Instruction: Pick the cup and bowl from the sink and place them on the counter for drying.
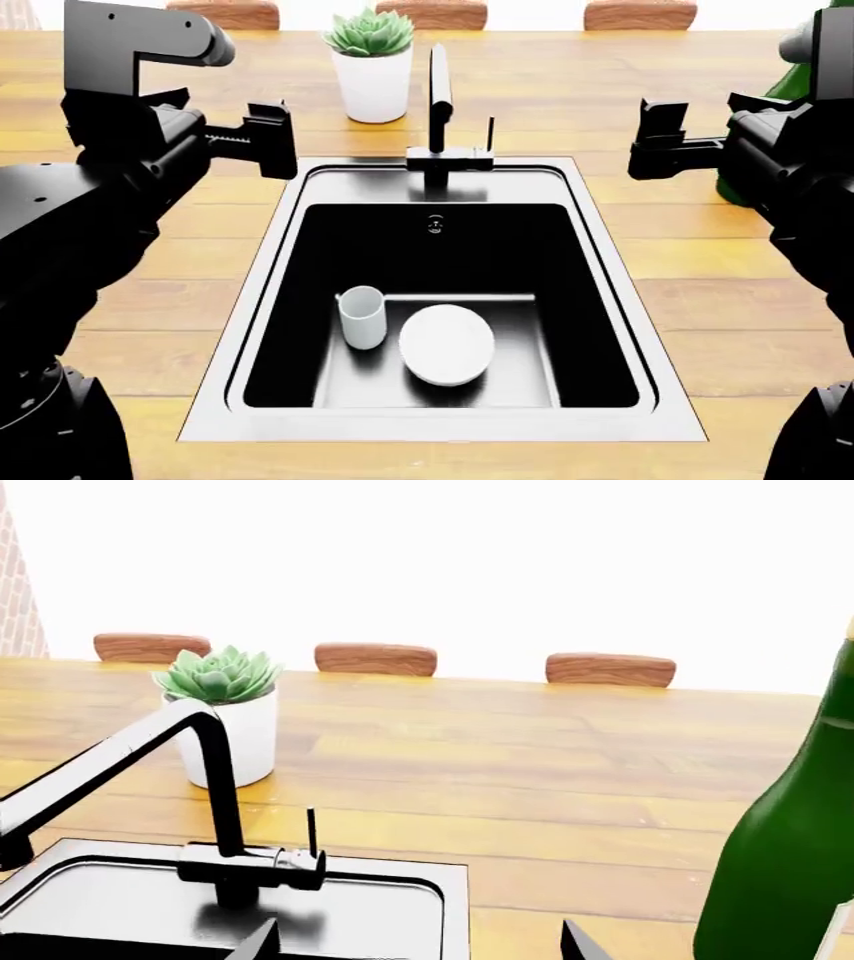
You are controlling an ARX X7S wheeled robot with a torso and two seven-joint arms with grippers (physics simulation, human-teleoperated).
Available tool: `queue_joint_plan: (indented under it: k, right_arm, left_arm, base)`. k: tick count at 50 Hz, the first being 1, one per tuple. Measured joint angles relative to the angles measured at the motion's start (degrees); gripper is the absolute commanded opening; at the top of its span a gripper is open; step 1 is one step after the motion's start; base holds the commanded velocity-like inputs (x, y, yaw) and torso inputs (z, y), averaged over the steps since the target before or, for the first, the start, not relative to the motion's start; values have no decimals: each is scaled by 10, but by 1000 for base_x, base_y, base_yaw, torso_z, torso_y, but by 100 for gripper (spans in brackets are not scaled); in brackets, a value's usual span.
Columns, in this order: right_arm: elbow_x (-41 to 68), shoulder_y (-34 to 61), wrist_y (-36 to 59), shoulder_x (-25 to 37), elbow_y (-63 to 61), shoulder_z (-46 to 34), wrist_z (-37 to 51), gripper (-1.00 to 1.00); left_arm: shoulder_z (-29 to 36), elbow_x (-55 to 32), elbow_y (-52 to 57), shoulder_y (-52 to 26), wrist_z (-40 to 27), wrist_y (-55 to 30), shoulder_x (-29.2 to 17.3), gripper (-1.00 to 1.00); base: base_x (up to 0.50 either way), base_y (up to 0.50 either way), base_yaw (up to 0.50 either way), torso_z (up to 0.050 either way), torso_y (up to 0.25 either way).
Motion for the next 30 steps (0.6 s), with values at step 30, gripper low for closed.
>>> queue_joint_plan:
  k: [30]
  right_arm:
    - [9, -4, 6, -2, -3, -13, 5, 100]
  left_arm:
    - [6, -8, -5, 9, -4, 10, -3, 100]
  base:
    - [256, 0, 0, 0, 1]
